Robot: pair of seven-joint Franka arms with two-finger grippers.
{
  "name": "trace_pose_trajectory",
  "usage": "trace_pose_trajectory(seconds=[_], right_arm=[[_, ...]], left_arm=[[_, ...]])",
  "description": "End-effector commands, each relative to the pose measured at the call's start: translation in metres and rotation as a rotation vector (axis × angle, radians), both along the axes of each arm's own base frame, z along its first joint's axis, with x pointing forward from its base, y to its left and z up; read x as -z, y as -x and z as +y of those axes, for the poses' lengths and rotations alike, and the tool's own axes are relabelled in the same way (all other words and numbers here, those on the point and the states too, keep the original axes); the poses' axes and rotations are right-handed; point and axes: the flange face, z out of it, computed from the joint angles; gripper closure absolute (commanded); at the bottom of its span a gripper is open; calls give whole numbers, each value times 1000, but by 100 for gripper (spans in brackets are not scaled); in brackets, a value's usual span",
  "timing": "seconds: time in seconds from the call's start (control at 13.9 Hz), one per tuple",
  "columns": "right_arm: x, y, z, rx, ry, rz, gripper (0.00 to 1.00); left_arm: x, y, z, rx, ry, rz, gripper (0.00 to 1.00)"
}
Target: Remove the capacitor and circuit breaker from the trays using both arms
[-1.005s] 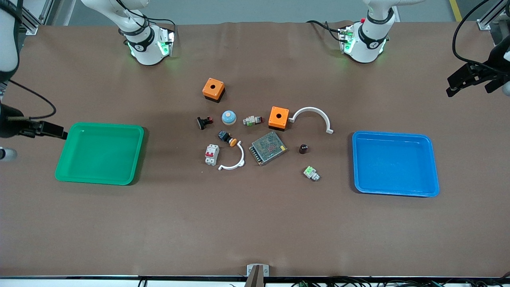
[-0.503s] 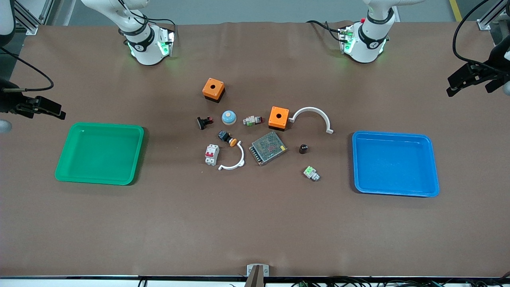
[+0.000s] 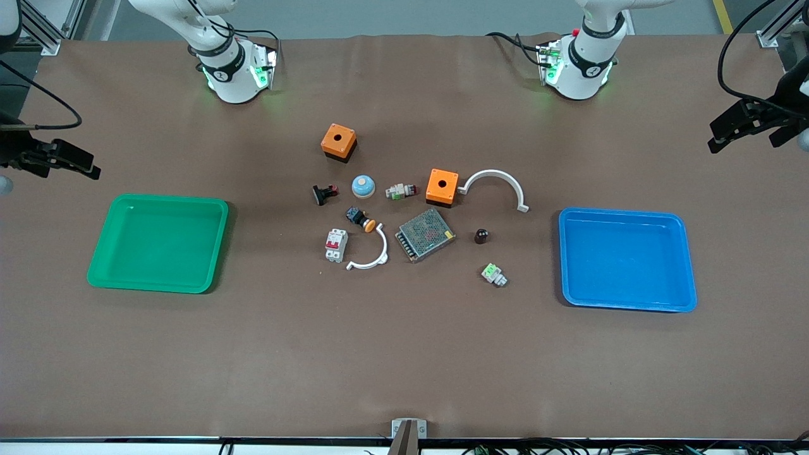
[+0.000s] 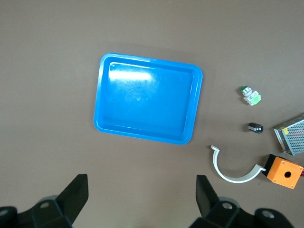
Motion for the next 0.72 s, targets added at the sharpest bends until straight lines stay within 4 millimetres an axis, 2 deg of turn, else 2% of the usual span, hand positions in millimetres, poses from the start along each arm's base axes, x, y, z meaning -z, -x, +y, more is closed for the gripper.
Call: trace_pose_trajectory(seconds=[0.0, 0.36, 0.65], right_arm=[[-9, 15, 0, -13, 8, -26, 0], [-16, 20, -6, -43, 8, -47, 0], [-17, 16, -5, -78, 10, -68, 0]], left_arm=[[-8, 6, 1, 10, 34, -15, 0], [-8, 6, 2, 9, 33, -14, 0], [-7, 6, 21, 18, 31, -12, 0]])
